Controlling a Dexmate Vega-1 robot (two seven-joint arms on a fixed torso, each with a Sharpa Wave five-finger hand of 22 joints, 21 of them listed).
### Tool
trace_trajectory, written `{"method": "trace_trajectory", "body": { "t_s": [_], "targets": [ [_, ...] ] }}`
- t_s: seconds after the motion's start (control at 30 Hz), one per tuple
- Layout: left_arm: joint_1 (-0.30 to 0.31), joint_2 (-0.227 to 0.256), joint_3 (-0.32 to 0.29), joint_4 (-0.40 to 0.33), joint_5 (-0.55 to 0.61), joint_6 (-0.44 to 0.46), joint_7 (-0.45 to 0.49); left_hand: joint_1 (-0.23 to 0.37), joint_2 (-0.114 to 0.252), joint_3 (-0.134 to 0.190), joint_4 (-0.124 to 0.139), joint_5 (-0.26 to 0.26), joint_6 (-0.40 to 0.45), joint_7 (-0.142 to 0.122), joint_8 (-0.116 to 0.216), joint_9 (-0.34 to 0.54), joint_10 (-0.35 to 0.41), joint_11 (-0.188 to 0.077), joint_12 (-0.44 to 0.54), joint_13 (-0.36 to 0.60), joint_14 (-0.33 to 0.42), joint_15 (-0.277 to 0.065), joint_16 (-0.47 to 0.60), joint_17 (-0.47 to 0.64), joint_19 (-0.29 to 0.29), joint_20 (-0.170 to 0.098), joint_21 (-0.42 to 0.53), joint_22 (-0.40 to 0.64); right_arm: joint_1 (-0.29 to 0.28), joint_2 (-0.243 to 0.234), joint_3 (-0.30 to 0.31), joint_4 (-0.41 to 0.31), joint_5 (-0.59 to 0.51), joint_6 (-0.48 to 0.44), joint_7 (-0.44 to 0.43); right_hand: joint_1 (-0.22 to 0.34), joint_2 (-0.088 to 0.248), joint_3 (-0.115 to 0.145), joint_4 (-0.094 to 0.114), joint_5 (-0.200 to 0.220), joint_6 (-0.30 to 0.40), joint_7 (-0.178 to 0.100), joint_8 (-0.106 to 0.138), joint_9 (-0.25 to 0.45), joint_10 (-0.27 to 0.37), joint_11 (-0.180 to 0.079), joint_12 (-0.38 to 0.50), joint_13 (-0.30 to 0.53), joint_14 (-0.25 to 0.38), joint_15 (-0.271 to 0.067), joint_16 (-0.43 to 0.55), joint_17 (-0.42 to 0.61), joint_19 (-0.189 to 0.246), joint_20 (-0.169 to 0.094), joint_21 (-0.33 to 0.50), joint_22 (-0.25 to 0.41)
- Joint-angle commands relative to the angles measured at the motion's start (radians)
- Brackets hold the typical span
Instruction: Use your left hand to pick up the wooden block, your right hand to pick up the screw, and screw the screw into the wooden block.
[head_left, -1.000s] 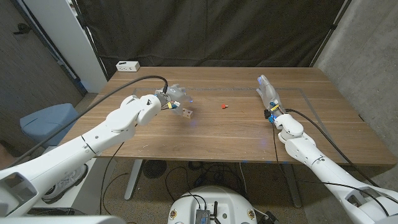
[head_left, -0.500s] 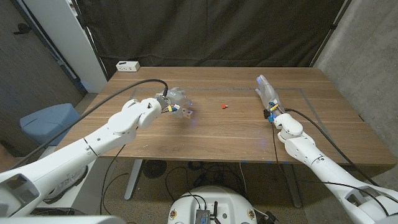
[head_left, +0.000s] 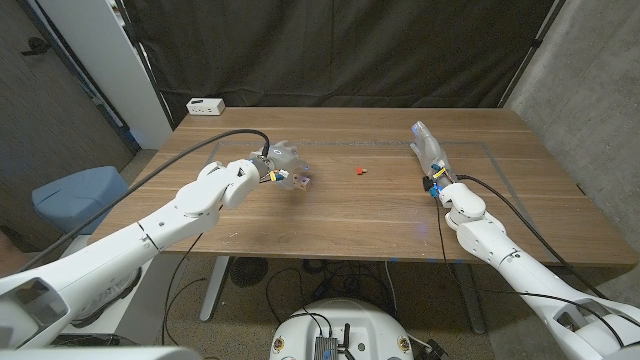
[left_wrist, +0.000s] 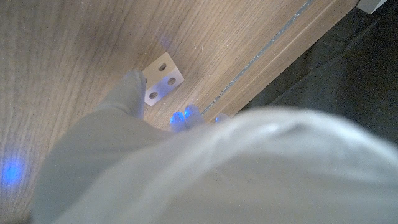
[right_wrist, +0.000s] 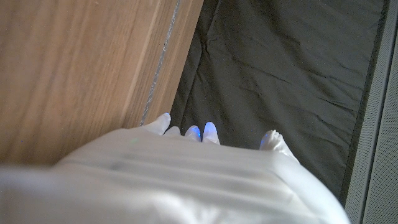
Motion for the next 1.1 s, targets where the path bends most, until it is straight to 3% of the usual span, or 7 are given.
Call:
{"method": "trace_trajectory", "body": {
  "t_s": [0.03,0.63,1.1],
  "targets": [
    [-0.031,-0.014,0.024,0.047,-0.005,-0.029,0.019,0.012,0.003,-0.002,-0.001,0.001,0.005,-0.001,0.008,0.006,0.006,0.001,0.002,0.004,0.008,-0.002,0.005,0.005,-0.011,0.005,0.004,0.004,0.0,0.005,-0.003,0.003,-0.001,-0.003,-0.006,0.0,-0.006,0.003,-0.006,0.007,-0.001,0.0,0.006,0.002,-0.003,-0.009,0.004,0.004,0.001,-0.014,0.006,0.002,0.002,-0.009,0.007,0.005],
    [-0.069,-0.038,0.064,0.117,-0.015,-0.057,0.039,0.014,0.004,-0.005,0.001,0.001,0.015,-0.002,0.008,0.006,0.016,0.001,0.005,0.008,0.018,-0.004,0.005,0.005,-0.004,0.004,0.004,0.004,0.014,0.016,-0.008,0.025,-0.002,-0.003,-0.003,0.0,-0.006,0.003,-0.009,0.007,-0.003,-0.002,0.007,0.002,-0.002,-0.012,0.005,0.004,0.001,-0.011,0.007,0.003,0.001,-0.001,0.006,0.005],
    [-0.062,-0.044,0.077,0.128,-0.007,-0.054,0.098,0.034,0.007,-0.005,-0.004,0.002,0.059,-0.016,0.016,0.006,0.063,-0.002,0.024,0.017,0.063,-0.023,0.01,0.005,0.028,0.0,0.009,0.004,0.001,0.013,-0.002,0.017,0.002,-0.002,-0.012,-0.001,-0.005,0.003,-0.01,0.007,-0.003,-0.004,0.007,0.002,-0.003,-0.012,0.004,0.004,0.001,-0.012,0.007,0.003,0.001,0.001,0.005,0.005]
  ]
}}
